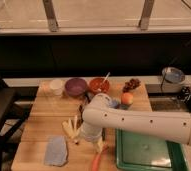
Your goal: Place pepper in paper cup
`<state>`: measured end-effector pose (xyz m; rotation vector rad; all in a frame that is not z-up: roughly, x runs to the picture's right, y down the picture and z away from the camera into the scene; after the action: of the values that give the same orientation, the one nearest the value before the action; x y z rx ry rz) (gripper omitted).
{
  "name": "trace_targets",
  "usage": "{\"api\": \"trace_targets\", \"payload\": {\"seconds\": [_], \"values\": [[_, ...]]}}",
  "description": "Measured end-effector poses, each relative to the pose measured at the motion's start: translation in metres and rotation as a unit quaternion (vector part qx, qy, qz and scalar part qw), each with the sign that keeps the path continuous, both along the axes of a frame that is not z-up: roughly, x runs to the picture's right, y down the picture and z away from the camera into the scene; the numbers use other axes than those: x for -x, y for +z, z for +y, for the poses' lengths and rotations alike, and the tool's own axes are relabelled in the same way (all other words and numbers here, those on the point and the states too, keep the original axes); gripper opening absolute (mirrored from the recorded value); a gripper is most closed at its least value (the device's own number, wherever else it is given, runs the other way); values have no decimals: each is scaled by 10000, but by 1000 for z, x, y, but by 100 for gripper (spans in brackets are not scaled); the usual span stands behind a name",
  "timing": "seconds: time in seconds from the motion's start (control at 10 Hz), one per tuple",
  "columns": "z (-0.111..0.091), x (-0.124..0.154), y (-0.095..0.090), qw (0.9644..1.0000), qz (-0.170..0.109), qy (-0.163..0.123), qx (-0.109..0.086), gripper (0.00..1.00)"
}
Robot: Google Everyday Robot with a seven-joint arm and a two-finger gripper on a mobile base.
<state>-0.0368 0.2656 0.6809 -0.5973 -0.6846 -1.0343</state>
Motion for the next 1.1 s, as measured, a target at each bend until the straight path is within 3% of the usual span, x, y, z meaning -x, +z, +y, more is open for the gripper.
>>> {"api": "trace_targets", "payload": {"seconds": [0.3,0.8,0.9,1.1], "values": [[24,-14,18,9994,209,108,250,80],[73,-30,65,9963,388,281,715,79],[77,-31,67,9959,395,290,755,74],[80,-33,68,9955,401,369,781,52]]}}
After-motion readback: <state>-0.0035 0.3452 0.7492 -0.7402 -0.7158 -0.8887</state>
